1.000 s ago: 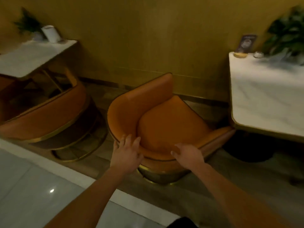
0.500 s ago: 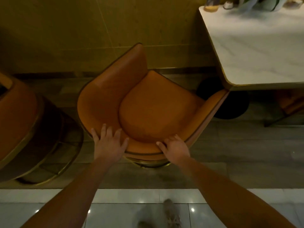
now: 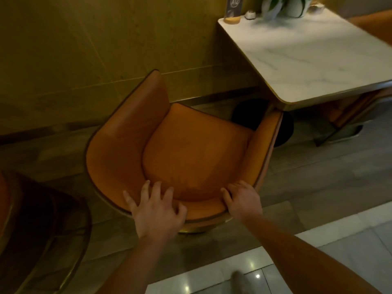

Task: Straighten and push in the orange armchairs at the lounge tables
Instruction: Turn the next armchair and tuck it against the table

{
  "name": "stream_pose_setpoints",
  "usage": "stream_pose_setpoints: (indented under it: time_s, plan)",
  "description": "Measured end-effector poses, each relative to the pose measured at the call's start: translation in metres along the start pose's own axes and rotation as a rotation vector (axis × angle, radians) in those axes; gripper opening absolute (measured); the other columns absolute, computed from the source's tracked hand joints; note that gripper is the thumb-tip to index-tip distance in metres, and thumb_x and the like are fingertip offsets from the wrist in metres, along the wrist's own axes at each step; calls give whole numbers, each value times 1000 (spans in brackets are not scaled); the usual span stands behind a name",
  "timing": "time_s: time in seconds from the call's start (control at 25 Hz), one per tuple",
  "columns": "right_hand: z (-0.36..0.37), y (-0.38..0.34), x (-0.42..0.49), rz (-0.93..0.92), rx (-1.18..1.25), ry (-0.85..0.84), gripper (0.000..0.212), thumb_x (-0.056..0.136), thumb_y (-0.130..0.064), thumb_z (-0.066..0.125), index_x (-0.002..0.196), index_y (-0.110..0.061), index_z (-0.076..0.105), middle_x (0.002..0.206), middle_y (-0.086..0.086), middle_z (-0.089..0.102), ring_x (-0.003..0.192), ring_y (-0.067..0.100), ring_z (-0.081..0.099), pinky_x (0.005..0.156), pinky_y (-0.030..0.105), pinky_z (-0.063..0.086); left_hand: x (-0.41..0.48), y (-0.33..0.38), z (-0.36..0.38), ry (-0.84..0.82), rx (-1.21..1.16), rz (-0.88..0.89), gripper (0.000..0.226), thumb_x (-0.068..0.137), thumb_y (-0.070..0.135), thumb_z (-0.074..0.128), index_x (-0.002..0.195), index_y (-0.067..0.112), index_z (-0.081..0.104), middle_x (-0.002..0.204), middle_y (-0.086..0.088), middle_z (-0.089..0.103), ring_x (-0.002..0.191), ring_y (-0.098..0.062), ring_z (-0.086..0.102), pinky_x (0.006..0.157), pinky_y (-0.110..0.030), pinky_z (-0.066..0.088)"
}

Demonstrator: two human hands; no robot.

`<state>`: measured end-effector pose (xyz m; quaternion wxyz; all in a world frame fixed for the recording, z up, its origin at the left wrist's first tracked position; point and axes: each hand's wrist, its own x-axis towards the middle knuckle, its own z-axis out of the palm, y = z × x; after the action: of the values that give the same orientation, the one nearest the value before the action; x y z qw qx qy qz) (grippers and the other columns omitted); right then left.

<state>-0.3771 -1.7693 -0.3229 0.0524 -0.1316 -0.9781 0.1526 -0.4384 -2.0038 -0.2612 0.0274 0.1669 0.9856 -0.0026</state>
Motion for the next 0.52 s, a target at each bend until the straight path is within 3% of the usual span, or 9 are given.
stream_pose_setpoints:
  time_s: [0.52]
  plan:
    - [31,-40,118,63,-48,77,40,94,-40,37,72,-22,65,72,-3,66,75,20,56,76,35,46,157,-60,-6,39,103,135,61,85,65,26,128,38,60,141,2,53,140,-25,36,113,-70,10]
